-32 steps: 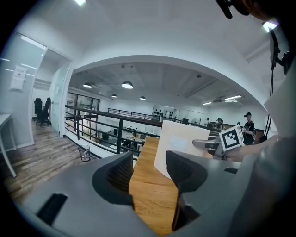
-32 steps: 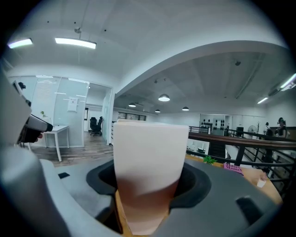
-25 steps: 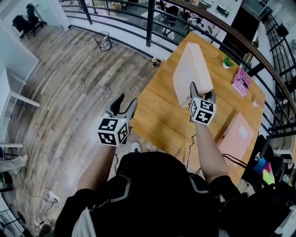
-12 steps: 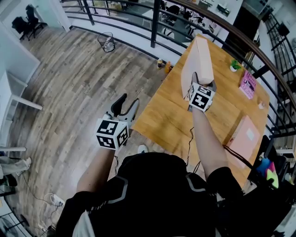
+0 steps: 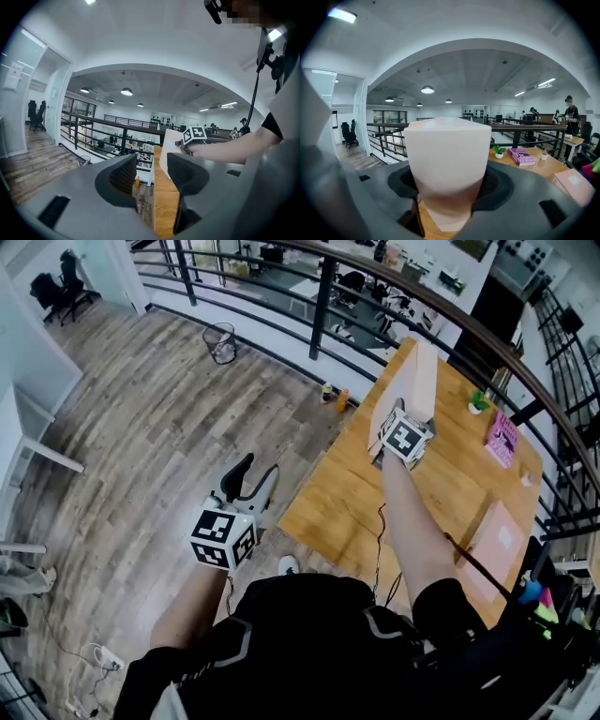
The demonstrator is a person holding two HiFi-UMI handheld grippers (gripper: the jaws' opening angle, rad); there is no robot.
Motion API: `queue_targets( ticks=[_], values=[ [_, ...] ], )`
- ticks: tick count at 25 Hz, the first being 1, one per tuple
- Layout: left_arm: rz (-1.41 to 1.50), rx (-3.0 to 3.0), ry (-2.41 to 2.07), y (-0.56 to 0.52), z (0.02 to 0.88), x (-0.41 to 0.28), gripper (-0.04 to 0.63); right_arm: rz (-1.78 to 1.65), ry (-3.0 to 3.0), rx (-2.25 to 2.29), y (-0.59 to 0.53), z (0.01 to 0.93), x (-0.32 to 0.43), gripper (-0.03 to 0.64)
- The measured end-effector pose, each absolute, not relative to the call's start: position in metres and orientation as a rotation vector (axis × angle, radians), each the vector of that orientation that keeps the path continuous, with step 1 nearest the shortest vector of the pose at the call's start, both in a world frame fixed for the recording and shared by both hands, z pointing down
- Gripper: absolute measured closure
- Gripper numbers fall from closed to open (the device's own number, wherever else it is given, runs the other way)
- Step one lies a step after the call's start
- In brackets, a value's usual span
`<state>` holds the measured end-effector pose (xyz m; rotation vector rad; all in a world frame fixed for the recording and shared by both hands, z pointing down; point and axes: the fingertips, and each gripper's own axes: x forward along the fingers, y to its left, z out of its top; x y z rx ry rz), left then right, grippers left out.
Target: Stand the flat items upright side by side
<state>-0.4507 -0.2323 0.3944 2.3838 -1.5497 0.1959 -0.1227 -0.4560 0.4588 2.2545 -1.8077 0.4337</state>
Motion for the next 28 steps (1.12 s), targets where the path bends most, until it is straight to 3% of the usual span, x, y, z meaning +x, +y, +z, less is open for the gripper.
queue_targets(
  ticks=[21,28],
  values=[
    [0.129,2.227,-1.75,-0.21,0.368,-0.51,0.371,0.459,-1.675,2.34,-0.506,0.453,-0.144,0.322],
    [0.146,2.24,-1.843,-0.2,0.353,-0.519,0.371,0.548,-1.742,2.255,-0.505,0.463,-0.153,0.263]
  ],
)
